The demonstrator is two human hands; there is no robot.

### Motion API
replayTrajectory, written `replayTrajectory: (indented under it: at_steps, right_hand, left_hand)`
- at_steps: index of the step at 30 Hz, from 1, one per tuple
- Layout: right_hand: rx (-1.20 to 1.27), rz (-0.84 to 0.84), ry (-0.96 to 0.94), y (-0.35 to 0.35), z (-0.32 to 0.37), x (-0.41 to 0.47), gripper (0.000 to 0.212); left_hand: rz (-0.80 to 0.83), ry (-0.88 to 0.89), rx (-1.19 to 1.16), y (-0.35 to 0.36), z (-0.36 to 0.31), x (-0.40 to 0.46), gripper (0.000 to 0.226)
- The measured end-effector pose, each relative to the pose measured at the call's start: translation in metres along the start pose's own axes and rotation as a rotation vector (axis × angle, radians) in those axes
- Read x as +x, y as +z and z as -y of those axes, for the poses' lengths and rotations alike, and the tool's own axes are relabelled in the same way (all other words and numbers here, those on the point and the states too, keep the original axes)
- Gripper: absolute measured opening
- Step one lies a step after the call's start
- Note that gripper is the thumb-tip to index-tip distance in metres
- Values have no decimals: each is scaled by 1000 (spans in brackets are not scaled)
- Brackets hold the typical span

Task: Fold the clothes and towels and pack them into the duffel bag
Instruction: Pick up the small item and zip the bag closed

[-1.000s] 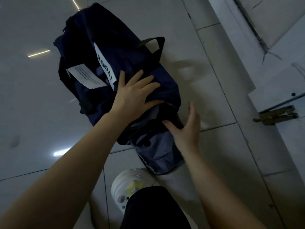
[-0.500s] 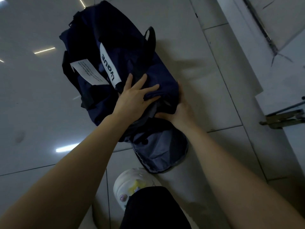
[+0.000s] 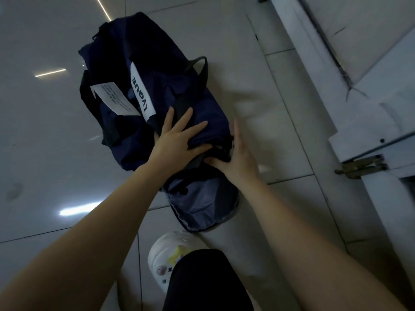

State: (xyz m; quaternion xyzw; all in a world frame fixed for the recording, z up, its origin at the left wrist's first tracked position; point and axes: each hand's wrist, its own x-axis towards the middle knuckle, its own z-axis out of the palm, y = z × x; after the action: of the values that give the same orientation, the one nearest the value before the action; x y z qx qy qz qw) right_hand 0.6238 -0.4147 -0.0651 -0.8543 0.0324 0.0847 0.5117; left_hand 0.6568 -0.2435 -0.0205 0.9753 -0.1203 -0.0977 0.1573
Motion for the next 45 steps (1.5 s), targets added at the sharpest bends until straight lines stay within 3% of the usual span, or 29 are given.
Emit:
replayTrajectory:
  at_steps: [4, 7, 10, 15, 19, 25, 31, 37, 41, 45]
  right_hand:
    - [-77, -16, -8, -35, 5, -46, 114]
    - [-18, -39, 32, -63, 12, -88, 109]
    - [-30, 3, 57, -95, 25, -133, 101]
    - [-295, -93, 84, -164, 29, -220, 59]
    - [-504, -208, 206, -210, 8, -299, 39]
    - [-657, -235, 406, -232, -30, -381, 55]
    - [-688, -23, 554, -212, -75, -409, 96]
    - [-563, -195, 461, -193, -104, -410, 89]
    - [-577, -208, 443, -195, -103, -399, 89]
    - [-513, -237, 190, -184, -93, -372, 99]
  left_hand:
    - [19, -17, 98, -4, -9, -20, 79]
    - [-17, -42, 54, -13, -27, -40, 75]
    - [-33, 62, -41, -39, -58, -59, 65]
    - [371, 370, -80, -93, -141, -99, 36]
    - [468, 546, -74, -111, -208, -142, 33]
    - [584, 660, -34, -106, -261, -175, 33]
    - [619, 575, -178, -110, -264, -184, 21]
    - [630, 519, -245, -113, -256, -183, 18]
    - [651, 473, -261, -108, -245, -184, 18]
    - [662, 456, -270, -103, -239, -183, 20]
